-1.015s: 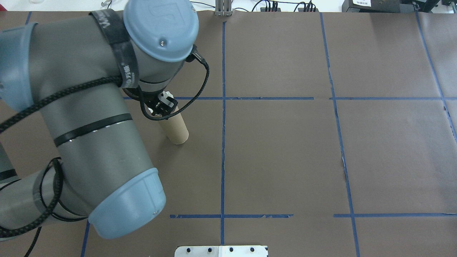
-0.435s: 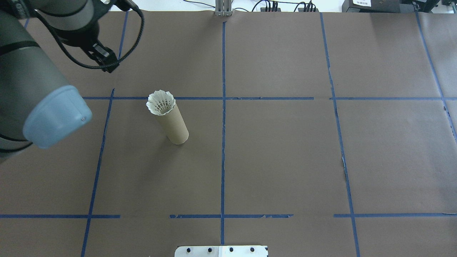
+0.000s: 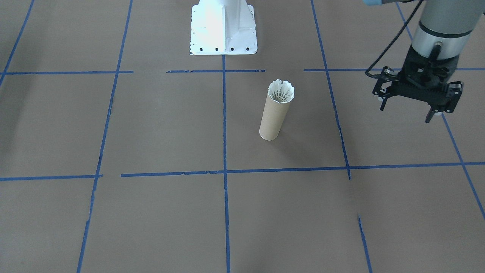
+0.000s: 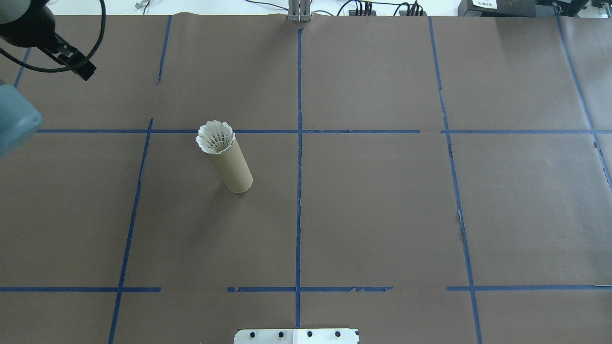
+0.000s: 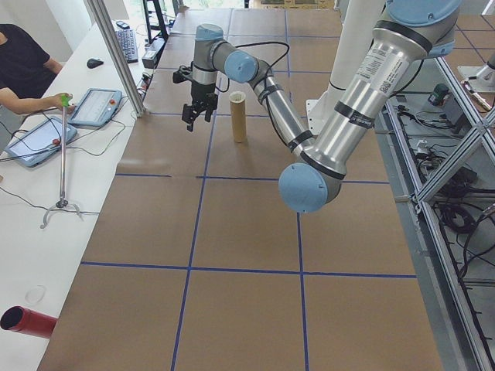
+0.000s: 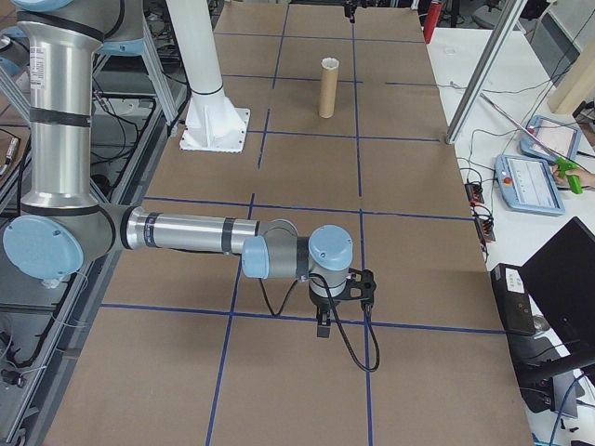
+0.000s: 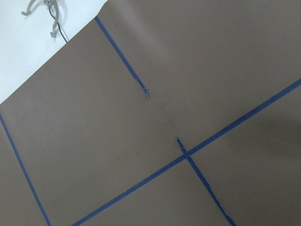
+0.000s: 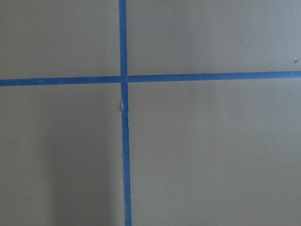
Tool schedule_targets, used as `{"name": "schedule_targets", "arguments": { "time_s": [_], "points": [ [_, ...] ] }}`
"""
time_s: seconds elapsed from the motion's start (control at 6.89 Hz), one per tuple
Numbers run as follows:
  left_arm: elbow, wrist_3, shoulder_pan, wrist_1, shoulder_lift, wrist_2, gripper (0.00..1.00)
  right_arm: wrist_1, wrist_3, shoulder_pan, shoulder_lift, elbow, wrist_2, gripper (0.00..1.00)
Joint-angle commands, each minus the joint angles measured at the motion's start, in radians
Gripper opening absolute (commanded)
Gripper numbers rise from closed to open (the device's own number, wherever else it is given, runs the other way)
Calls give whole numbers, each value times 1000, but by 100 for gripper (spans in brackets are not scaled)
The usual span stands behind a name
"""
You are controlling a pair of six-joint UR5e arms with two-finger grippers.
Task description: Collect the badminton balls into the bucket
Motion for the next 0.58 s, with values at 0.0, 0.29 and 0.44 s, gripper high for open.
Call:
{"name": "schedule_targets", "arguments": {
  "time_s": [0.0, 0.29, 0.44],
  "points": [
    [60, 81, -111, -63, 67, -86, 100, 0, 0, 0, 0, 0, 0, 100],
    [229, 179, -225, -210, 130, -192, 100, 0, 0, 0, 0, 0, 0, 100],
    [264, 179, -244, -332, 209, -223, 100, 0, 0, 0, 0, 0, 0, 100]
  ]
}}
